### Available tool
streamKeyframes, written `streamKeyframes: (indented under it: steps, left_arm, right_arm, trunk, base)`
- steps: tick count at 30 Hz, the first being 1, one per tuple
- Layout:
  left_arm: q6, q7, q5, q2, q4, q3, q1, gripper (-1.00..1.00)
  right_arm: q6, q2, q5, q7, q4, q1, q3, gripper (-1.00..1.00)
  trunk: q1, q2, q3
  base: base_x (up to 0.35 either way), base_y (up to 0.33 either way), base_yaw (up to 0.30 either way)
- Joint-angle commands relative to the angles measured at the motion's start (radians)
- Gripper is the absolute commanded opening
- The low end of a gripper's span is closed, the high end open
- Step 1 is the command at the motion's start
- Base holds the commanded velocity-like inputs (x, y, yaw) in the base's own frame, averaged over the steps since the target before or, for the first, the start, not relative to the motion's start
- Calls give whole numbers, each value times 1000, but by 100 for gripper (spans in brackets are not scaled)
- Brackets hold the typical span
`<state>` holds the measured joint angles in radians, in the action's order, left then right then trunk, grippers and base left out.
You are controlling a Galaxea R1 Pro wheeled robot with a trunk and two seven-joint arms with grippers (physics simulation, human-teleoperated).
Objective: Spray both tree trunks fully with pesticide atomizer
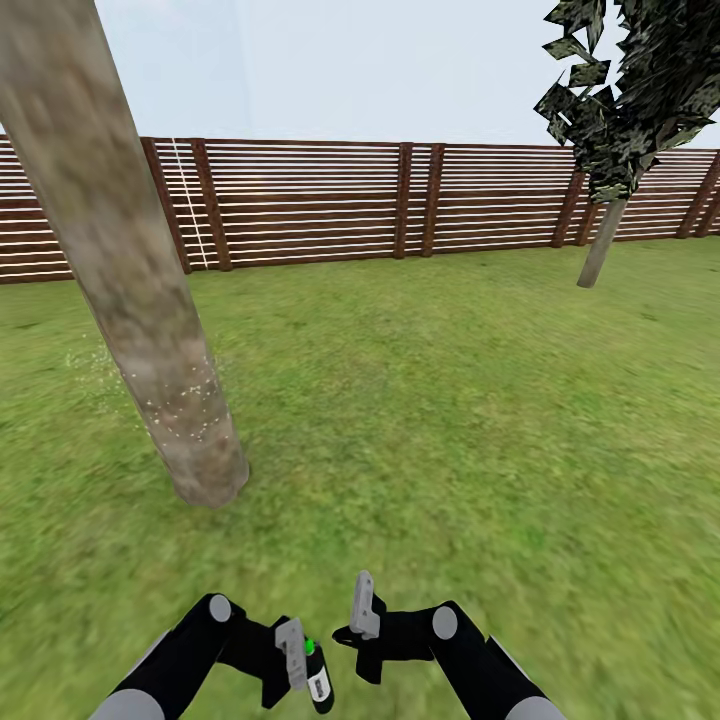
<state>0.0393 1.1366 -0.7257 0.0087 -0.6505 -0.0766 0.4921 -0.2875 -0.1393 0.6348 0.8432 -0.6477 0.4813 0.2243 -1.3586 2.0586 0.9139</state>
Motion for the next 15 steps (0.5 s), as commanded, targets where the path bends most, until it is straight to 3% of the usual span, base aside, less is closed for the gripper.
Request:
streamKeyframes:
  steps: [1,5,15]
  left_arm:
    - [15,2,-3,0,-2,-2,0,-100]
    - [44,2,22,-1,-1,-2,0,-100]
    - [46,-8,25,-3,0,1,-3,-100]
  right_arm:
    - [-6,0,9,0,-1,0,-1,-100]
    - [-6,0,9,0,-1,0,-2,-100]
    - [-6,0,9,0,-1,0,-2,-100]
  trunk:
    - [0,0,1]
    - [0,0,1]
    - [0,0,1]
  base:
    - [0,0,0]
    - [0,0,0]
    - [0,0,0]
